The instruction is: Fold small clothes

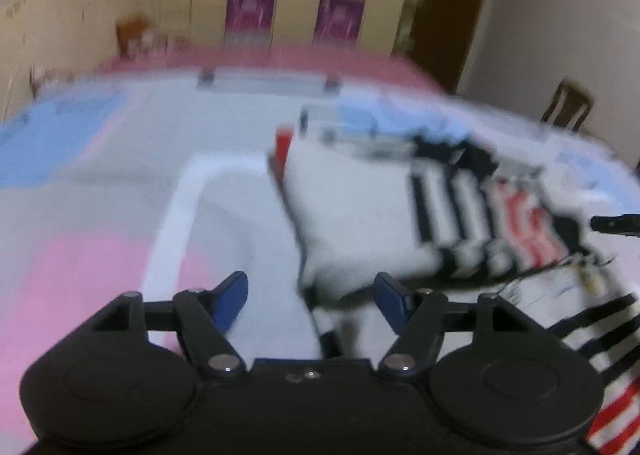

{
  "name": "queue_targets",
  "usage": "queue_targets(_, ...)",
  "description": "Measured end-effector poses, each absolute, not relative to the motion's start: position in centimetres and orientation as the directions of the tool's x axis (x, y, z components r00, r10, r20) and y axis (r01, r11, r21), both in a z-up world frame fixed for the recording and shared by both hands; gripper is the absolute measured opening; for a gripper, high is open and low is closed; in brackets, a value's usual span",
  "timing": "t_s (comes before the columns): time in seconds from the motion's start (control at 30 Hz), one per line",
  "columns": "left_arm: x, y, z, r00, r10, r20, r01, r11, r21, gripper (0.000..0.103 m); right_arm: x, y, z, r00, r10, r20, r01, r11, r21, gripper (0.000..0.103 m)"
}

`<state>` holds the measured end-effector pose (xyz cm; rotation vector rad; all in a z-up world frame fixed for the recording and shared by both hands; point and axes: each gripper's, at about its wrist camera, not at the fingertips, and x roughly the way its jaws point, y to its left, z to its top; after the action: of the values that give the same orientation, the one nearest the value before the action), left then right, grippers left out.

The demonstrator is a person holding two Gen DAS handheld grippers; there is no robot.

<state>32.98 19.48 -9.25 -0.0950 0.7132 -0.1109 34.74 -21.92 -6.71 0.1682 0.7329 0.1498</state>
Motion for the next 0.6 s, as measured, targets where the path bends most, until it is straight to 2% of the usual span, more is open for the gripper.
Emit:
queue_targets(0.07,32.5,18.4,-8.3,0.780,-0.176,-0.600,0.093,0.982,-0.166,0.055,34.4,-22.0,-6.2,0.729,0.248,-0.638,-0.114,0.963,0.245,0.024)
queue_targets(0.13,33.5,16.2,-8.1,0.797,-0.208,-0.566,0.127,0.976,-0.180,0.055,34.8,-20.6,-6.4,0.717,0.266,-0.644,-0.153,0.962,0.227,0.024)
queue_targets(0.2,35.5,14.0,-9.0,0.764,-0.224,-0.605,0.153,0.974,-0.167,0.058,35.3,-19.0,-7.3,0.696,0.273,-0.664,-0.181,0.962,0.206,0.024)
queue_targets(0.27,37.8,12.4,-11.5,0.671,-0.195,-0.715,0.153,0.980,-0.124,0.058,36.1,-17.7,-9.0,0.649,0.216,-0.730,-0.170,0.976,0.137,0.024)
queue_targets(0.3,38.2,12.1,-12.5,0.647,-0.187,-0.739,0.158,0.981,-0.110,0.059,36.0,-17.4,-9.6,0.645,0.197,-0.738,-0.177,0.978,0.107,0.024)
queue_targets(0.4,38.3,12.0,-11.5,0.650,-0.199,-0.733,0.194,0.977,-0.093,0.058,35.9,-17.0,-8.4,0.639,0.173,-0.750,-0.192,0.979,0.062,0.024)
queue_targets(0.47,39.0,12.8,-10.4,0.690,-0.221,-0.689,0.200,0.973,-0.112,0.059,36.3,-17.7,-7.3,0.674,0.218,-0.706,-0.185,0.975,0.125,0.024)
queue_targets(0.6,44.2,13.9,-9.7,0.703,-0.234,-0.672,0.213,0.970,-0.115,0.060,39.8,-17.2,-7.3,0.685,0.199,-0.701,-0.179,0.979,0.103,0.024)
